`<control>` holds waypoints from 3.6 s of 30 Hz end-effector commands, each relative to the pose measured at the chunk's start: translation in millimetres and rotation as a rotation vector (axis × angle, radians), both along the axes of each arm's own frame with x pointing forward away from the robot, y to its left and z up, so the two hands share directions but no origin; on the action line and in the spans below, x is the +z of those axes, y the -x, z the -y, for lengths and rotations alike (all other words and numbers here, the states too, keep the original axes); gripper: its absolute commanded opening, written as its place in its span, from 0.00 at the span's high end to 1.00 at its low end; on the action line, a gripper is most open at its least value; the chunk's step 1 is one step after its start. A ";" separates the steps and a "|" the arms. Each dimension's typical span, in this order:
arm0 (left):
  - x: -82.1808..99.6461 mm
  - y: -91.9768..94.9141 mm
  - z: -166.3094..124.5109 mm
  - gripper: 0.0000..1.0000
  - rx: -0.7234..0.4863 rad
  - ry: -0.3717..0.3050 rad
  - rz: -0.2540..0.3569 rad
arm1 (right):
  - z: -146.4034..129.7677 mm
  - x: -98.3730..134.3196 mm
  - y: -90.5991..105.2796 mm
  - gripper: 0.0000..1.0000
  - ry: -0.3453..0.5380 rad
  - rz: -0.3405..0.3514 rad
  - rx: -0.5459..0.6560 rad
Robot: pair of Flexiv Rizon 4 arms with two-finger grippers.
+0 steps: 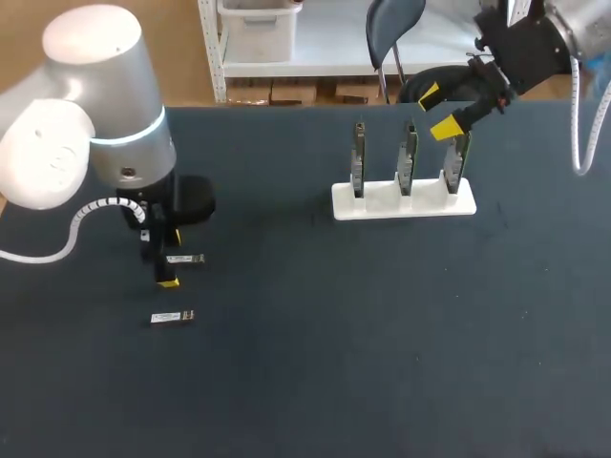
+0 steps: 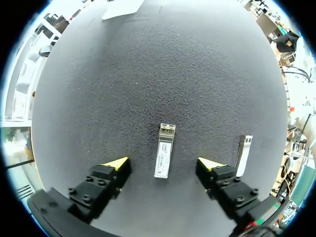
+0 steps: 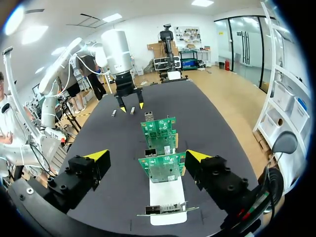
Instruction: Pick up the optical module with the left hand, and insert it into the network port with the right hand.
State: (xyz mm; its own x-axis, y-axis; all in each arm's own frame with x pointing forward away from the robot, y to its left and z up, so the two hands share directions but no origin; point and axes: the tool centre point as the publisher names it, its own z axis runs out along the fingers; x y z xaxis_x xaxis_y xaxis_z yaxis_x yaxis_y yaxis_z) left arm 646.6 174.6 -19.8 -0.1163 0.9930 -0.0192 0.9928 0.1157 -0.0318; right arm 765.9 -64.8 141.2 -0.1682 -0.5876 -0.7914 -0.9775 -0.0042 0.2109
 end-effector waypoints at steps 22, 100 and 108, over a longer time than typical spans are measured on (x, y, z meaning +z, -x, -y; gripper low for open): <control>5.1 -8.4 5.7 1.00 0.062 0.073 0.005 | -0.2 0.1 3.2 0.00 0.001 0.006 -0.006; 193.3 -141.5 366.9 1.00 -0.054 1.383 0.012 | -0.2 0.1 3.2 0.00 0.001 0.006 -0.006; 190.8 -139.8 366.0 1.00 -0.027 1.412 0.036 | -0.2 0.1 3.2 0.00 0.001 0.006 -0.006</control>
State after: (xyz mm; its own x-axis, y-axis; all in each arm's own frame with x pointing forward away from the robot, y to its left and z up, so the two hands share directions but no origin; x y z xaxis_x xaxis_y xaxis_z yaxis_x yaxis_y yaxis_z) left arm 789.8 -191.4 173.9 -0.0781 0.1496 -0.9857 0.9964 -0.0206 -0.0821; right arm 765.8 -64.8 141.2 -0.1683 -0.5877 -0.7914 -0.9775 -0.0041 0.2108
